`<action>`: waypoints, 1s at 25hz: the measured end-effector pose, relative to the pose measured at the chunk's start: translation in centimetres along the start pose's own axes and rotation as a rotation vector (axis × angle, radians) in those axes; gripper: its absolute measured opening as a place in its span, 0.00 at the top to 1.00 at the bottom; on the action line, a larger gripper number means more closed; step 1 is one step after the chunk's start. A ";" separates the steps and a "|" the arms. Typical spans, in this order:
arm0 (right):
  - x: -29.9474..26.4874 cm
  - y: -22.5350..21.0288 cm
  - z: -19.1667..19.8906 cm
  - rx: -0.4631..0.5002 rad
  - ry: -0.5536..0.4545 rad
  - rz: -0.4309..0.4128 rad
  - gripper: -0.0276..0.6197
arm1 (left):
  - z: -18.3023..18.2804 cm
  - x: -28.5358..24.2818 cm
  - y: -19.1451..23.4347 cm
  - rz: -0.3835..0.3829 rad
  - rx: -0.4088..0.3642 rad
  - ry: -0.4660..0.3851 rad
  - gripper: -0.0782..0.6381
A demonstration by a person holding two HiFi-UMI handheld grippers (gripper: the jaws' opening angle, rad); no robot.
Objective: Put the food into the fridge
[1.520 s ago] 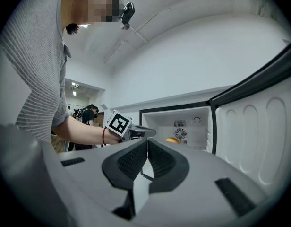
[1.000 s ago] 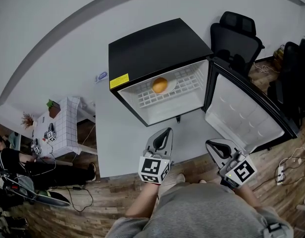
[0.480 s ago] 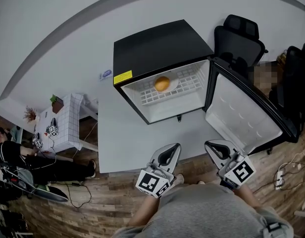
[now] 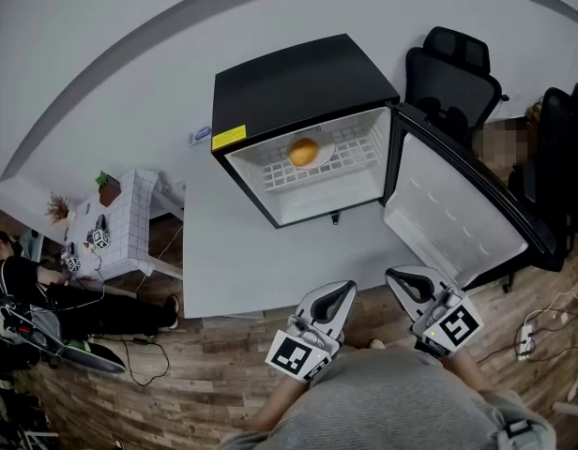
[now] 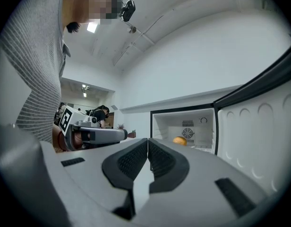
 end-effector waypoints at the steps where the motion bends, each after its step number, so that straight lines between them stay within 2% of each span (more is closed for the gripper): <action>1: 0.1 0.1 -0.1 -0.002 -0.009 -0.013 0.94 | -0.1 0.0 -0.2 -0.001 -0.001 -0.002 0.88; 7: 0.5 0.2 -0.1 0.001 -0.022 -0.035 0.94 | -0.1 -0.1 -0.8 -0.005 0.010 0.000 0.88; 11: 0.7 0.0 0.0 0.014 0.005 -0.020 0.94 | -0.1 -0.2 -1.2 -0.001 0.001 0.006 0.88; 15: 0.6 0.2 0.2 0.046 0.027 -0.051 0.94 | -0.1 -0.3 -1.2 -0.004 -0.003 0.010 0.88; 20: 0.4 0.3 -0.2 0.060 -0.004 -0.055 0.94 | -0.1 -0.3 -1.3 -0.008 -0.006 0.010 0.88; 25: 0.5 0.2 -0.2 0.068 0.024 -0.063 0.94 | 0.0 -0.4 -1.3 -0.012 -0.009 0.018 0.88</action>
Point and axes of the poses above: the fingertips, and each gripper's own axes: x backward along the fingers, y to its left, z out of its underside, the point moved 9 cm from there along x, backward along the fingers, and after that the axes turned 15 degrees about -x, right-handed, at the moved point
